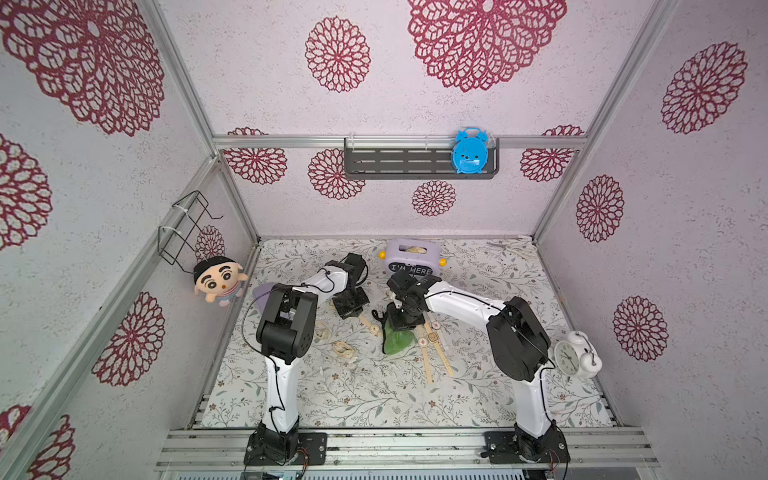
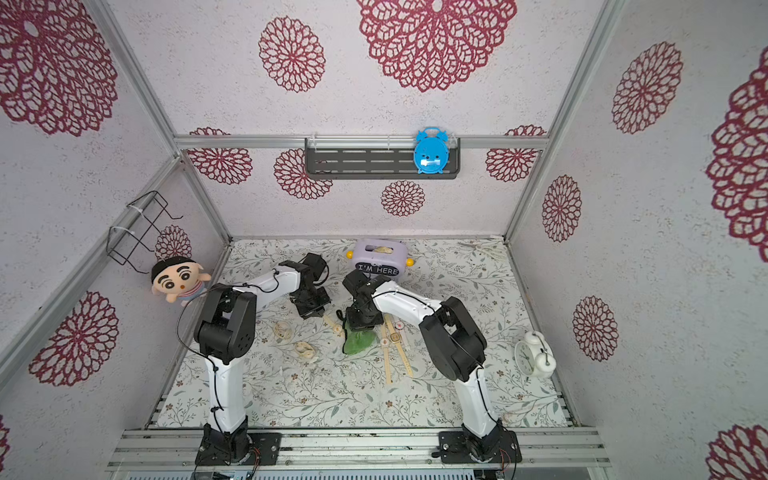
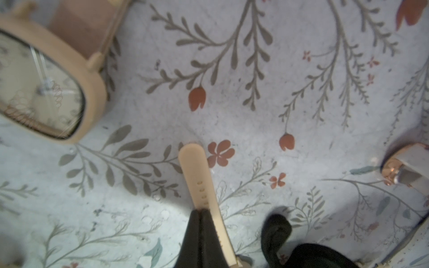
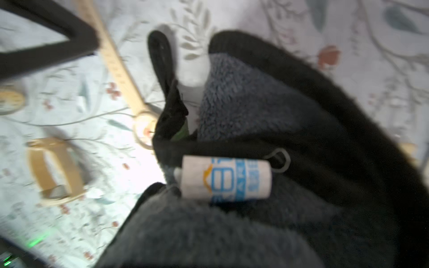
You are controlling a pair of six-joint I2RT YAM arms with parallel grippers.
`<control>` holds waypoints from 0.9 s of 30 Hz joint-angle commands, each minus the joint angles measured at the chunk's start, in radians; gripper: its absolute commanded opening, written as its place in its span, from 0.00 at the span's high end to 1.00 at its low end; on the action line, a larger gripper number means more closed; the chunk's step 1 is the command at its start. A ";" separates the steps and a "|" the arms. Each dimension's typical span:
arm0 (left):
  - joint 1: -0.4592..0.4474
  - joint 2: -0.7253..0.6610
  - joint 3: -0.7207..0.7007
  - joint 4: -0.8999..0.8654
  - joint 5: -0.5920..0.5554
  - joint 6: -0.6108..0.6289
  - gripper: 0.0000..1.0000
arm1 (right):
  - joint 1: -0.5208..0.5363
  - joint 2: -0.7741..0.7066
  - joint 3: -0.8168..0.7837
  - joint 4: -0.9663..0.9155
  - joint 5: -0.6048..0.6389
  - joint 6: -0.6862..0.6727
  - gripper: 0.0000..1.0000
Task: Wipe the watch dial
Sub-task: Wipe the dirt from the watch dial.
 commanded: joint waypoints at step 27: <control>-0.014 0.077 0.011 0.036 0.025 0.006 1.00 | 0.015 0.196 -0.011 0.049 0.025 -0.049 1.00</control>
